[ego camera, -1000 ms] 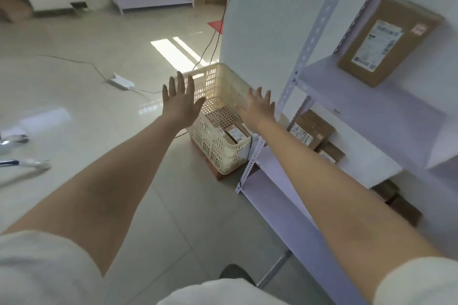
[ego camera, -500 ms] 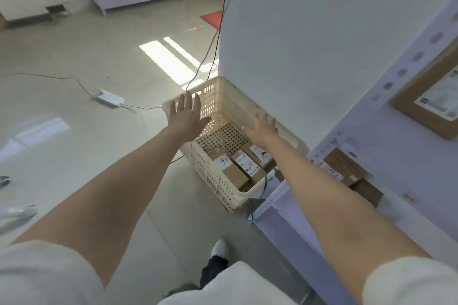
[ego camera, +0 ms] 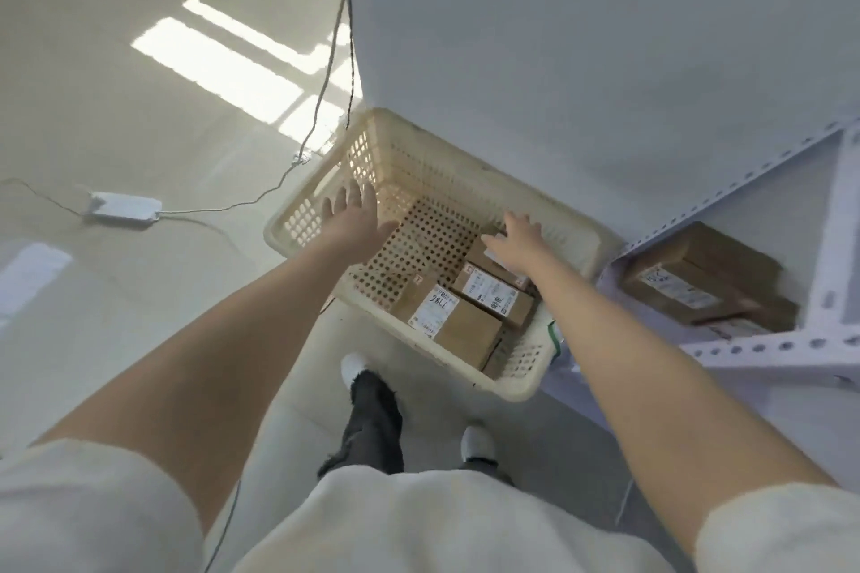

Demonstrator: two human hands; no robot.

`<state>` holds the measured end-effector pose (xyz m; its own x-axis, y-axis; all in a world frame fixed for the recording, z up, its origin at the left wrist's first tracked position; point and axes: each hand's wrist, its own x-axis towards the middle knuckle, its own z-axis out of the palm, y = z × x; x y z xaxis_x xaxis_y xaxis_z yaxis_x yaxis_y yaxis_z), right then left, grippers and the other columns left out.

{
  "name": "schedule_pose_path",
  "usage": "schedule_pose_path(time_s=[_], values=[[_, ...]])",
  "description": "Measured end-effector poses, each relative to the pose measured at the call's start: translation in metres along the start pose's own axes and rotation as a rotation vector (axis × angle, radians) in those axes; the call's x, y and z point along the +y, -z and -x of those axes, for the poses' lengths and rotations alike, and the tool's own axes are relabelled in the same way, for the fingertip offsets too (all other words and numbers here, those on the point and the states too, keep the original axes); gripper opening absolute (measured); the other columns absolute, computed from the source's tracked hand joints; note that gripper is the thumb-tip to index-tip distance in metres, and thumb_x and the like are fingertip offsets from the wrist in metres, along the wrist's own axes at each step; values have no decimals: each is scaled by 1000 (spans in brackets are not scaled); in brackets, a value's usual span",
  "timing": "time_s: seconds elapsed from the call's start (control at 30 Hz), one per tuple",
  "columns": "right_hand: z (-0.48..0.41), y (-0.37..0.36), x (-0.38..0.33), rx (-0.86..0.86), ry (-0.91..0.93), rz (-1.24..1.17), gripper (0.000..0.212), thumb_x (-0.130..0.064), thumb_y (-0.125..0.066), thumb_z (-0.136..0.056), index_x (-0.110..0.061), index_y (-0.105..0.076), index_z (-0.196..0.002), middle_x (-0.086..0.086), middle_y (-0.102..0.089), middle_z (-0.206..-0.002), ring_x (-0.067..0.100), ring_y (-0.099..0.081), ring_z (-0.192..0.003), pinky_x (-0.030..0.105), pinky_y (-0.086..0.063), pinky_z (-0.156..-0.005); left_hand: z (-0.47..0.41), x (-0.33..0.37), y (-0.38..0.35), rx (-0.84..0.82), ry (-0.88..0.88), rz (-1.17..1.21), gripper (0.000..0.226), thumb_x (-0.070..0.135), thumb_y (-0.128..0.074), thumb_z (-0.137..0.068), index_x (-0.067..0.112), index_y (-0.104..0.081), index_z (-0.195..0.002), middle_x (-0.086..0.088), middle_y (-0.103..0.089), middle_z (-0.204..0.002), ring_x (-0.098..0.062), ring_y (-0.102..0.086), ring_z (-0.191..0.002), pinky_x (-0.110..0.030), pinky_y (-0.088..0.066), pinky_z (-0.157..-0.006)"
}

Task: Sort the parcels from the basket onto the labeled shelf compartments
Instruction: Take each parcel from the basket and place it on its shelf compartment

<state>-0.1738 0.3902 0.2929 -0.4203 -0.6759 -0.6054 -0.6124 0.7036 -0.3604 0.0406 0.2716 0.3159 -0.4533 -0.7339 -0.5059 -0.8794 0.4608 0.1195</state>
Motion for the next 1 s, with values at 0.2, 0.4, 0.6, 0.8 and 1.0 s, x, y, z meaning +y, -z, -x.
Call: schedule_pose_path(time_s=[0.2,0.4,0.6,0.8,1.0], values=[[-40,-37,15,-57,-236,-265,75,-44,-48,-99,-14,-9,-157,13,-12,-163,35,-26,-145,44,-34,-114,-77,-8,-17,-163,-95,-45,78,51,-29,-101,7,9,-153,-17,13,-160,-33,7,-148,-49,-1,-121],[-66,-95,59,-147,-471,-423,68,-39,-48,-101,-12,-18,-156,7,-27,-159,30,-33,-142,38,-32,-112,-115,-12,-85,-357,-157,-119,77,50,-26,-101,7,12,-152,-16,14,-160,-34,10,-148,-49,1,-120],[-102,-167,108,-187,-681,-534,67,-44,-48,-99,-13,-23,-154,8,-29,-158,31,-34,-141,43,-34,-112,-166,-16,-166,-478,-105,-135,81,54,-25,-100,5,13,-152,-15,14,-160,-33,4,-148,-49,-1,-121],[-145,-241,153,-211,-812,-675,81,-45,-58,-95,-15,-13,-156,5,-21,-161,31,-29,-144,46,-31,-111,-217,-8,-246,-572,39,53,93,55,-40,-96,4,13,-152,-14,4,-161,-35,-13,-147,-48,-18,-119],[-170,-300,185,-200,-883,-981,115,-52,-81,-70,-18,-12,-156,2,-27,-159,28,-32,-143,50,-28,-116,-252,-16,-311,-625,195,287,98,51,-61,-87,4,-6,-153,-18,-34,-151,-33,-39,-135,-44,-38,-109]])
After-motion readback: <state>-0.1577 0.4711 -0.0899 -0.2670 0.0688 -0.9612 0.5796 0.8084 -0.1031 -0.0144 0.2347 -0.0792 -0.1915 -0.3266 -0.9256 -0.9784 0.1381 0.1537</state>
